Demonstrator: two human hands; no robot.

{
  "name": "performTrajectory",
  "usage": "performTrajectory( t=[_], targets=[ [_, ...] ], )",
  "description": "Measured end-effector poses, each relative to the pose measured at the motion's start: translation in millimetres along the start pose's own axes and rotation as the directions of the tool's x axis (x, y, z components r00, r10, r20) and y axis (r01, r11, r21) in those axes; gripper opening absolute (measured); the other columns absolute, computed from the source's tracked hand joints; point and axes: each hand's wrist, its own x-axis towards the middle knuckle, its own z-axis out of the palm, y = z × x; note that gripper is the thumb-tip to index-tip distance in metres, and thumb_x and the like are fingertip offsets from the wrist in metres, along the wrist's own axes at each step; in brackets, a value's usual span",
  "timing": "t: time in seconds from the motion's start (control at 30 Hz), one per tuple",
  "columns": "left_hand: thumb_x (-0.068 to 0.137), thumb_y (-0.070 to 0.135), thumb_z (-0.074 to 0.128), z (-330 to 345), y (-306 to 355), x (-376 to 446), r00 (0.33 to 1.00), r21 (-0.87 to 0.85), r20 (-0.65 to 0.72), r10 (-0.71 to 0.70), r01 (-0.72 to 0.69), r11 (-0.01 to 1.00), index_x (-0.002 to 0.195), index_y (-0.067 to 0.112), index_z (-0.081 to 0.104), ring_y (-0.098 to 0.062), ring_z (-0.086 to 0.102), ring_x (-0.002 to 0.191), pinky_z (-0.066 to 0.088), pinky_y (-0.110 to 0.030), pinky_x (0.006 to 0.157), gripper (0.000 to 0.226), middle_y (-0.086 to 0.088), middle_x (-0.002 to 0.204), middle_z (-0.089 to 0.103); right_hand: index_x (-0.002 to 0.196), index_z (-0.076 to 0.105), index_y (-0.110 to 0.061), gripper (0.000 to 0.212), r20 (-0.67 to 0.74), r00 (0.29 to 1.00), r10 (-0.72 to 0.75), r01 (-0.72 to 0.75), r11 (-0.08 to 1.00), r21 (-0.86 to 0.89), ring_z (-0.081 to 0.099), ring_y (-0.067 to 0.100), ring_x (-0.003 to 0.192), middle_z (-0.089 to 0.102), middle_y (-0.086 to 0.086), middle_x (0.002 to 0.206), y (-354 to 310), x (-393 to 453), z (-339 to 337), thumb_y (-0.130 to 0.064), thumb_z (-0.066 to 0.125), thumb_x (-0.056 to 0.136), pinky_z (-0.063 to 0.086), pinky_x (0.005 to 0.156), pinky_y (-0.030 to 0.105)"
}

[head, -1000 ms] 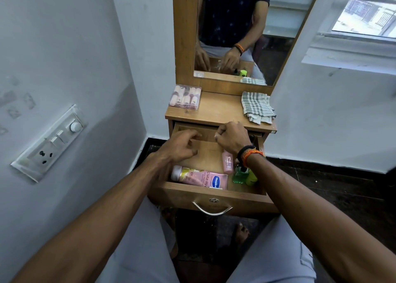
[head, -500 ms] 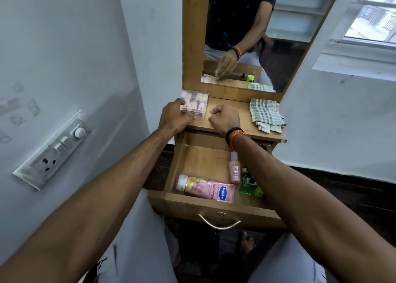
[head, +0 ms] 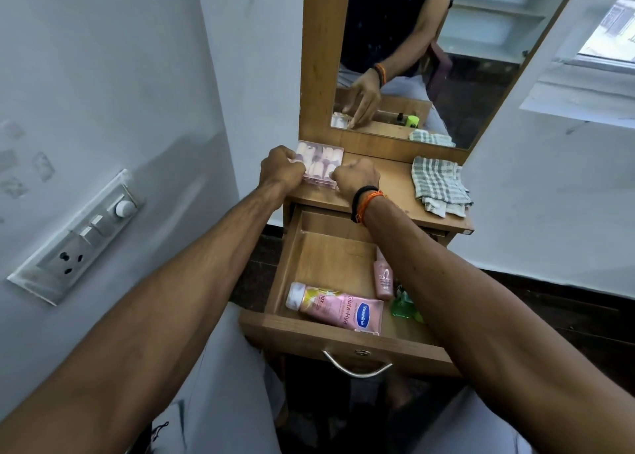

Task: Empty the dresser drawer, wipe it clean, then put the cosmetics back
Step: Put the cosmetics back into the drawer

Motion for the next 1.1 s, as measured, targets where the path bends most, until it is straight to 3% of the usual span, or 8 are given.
performTrajectory(
  t=[0.17,0.23,0.33,0.43,0.57,0.83,1.0,1.1],
  targets=[
    [0.088,0.015,0.066,-2,-2,-9,0.993,-0.08,-0.076,-0.093,0.086,0.993,0.096,0.006,0.069,-0.017,0.061,0.079,0.049,-0.026,0.063,0.013,-0.005,0.096,0.07,0.078,0.058,-0.011,0.015,0.019,0.991,0.135,-0.136,0.988,0.078,0.07,0.024,0.084,0.067,0.006,0.086,4,-4,-8,-0.016,0.07,0.084,0.063,0.078,0.042],
    [0.087,0.014,0.067,-2,-1,-15,0.991,-0.077,-0.084,-0.109,0.103,0.992,0.088,0.006,0.068,-0.016,0.061,0.074,0.052,-0.029,0.066,0.009,-0.005,0.089,0.069,0.088,0.065,-0.006,0.01,0.024,0.989,0.146,-0.147,0.988,0.05,0.072,0.025,0.086,0.071,0.01,0.091,5,-8,-12,-0.016,0.067,0.086,0.063,0.078,0.043],
    [0.085,0.011,0.065,-2,2,-22,0.988,-0.058,-0.093,-0.127,0.122,0.991,0.076,0.011,0.061,-0.02,0.063,0.076,0.053,-0.03,0.065,0.01,-0.004,0.083,0.066,0.084,0.063,-0.007,0.012,0.044,0.99,0.132,-0.131,0.991,-0.019,0.072,0.026,0.09,0.072,0.011,0.095,5,-13,-17,-0.018,0.065,0.088,0.063,0.08,0.044],
    [0.083,0.011,0.066,-3,2,-31,0.983,-0.081,-0.091,-0.159,0.151,0.985,0.082,0.009,0.062,-0.022,0.063,0.078,0.054,-0.03,0.063,0.004,-0.006,0.089,0.067,0.093,0.06,-0.008,0.012,0.059,0.991,0.121,-0.117,0.991,-0.063,0.07,0.028,0.094,0.07,0.012,0.102,5,-19,-25,-0.018,0.065,0.089,0.062,0.084,0.044],
    [0.079,0.017,0.075,-2,1,-46,0.977,-0.164,-0.054,-0.208,0.197,0.967,0.082,0.009,0.062,-0.024,0.068,0.08,0.063,-0.044,0.07,0.016,-0.008,0.091,0.069,0.11,0.063,-0.003,0.024,0.098,0.983,0.155,-0.148,0.986,-0.077,0.071,0.03,0.091,0.068,0.013,0.105,11,-27,-32,-0.014,0.067,0.089,0.063,0.079,0.045],
    [0.078,-0.007,0.065,-11,-17,-77,0.974,-0.301,0.033,-0.224,0.224,0.927,0.08,0.009,0.059,-0.028,0.072,0.086,0.062,-0.053,0.074,0.017,-0.012,0.094,0.071,0.09,0.063,-0.003,0.015,0.203,0.96,0.192,-0.198,0.98,0.009,0.075,0.027,0.08,0.074,0.013,0.095,36,-40,-50,-0.002,0.076,0.082,0.064,0.067,0.04],
    [0.076,-0.007,0.068,-16,-30,-104,0.979,-0.302,0.043,-0.2,0.203,0.931,0.085,0.008,0.063,-0.03,0.071,0.087,0.058,-0.038,0.062,0.019,-0.013,0.093,0.071,0.085,0.065,-0.005,0.01,0.32,0.918,0.235,-0.235,0.971,-0.039,0.075,0.018,0.07,0.078,0.009,0.079,49,-55,-62,-0.001,0.075,0.084,0.053,0.049,0.026],
    [0.076,-0.009,0.065,-18,-35,-123,0.979,-0.268,0.077,-0.187,0.201,0.942,0.089,0.006,0.065,-0.03,0.069,0.091,0.056,-0.037,0.067,0.02,-0.013,0.094,0.071,0.091,0.07,-0.001,0.005,0.36,0.901,0.242,-0.238,0.97,-0.057,0.071,0.02,0.072,0.078,0.013,0.083,57,-63,-68,0.001,0.072,0.086,0.061,0.061,0.031]
  ],
)
